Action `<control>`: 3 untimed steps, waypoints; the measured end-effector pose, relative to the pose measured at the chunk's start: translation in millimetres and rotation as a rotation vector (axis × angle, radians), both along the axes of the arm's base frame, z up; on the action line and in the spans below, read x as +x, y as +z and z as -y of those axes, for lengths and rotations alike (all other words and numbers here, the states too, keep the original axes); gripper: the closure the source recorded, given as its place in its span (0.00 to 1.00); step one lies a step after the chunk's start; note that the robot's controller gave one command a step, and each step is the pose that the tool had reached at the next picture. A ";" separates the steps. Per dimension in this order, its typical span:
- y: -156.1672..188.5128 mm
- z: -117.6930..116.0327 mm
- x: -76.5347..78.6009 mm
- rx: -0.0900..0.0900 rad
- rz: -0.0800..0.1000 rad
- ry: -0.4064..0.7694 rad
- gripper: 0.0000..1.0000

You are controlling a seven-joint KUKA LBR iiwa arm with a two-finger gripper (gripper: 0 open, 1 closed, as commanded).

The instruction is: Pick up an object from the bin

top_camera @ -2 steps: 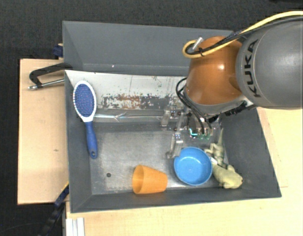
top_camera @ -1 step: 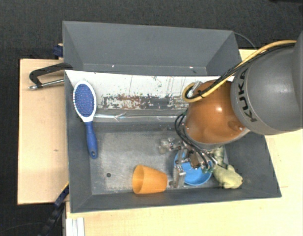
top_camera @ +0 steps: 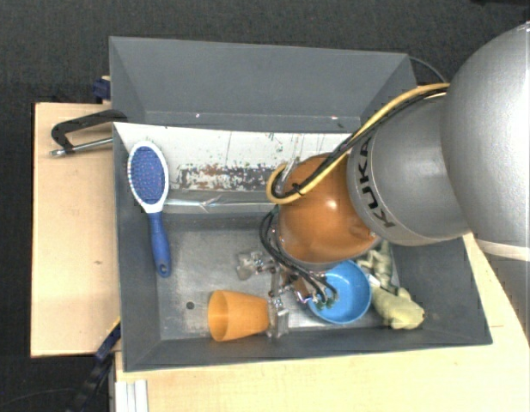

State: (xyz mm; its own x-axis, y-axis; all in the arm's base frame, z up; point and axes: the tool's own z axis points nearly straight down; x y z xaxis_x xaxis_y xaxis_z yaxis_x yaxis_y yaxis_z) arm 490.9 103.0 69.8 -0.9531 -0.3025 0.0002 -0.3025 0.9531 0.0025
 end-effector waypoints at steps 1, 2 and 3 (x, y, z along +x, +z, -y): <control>0.8 2.0 0.5 -0.001 0.001 -0.004 1.00; 0.8 2.0 0.6 -0.001 0.001 -0.004 0.00; 1.1 -60.0 3.6 0.002 0.007 0.186 0.00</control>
Offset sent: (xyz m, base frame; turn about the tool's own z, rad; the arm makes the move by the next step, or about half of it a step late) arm 0.0000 0.0000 0.0000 0.0000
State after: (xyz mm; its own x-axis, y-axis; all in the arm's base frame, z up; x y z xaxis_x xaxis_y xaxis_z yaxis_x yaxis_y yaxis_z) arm 494.5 163.0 70.9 -0.8806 -0.4738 -0.0067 -0.4739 0.8806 0.0020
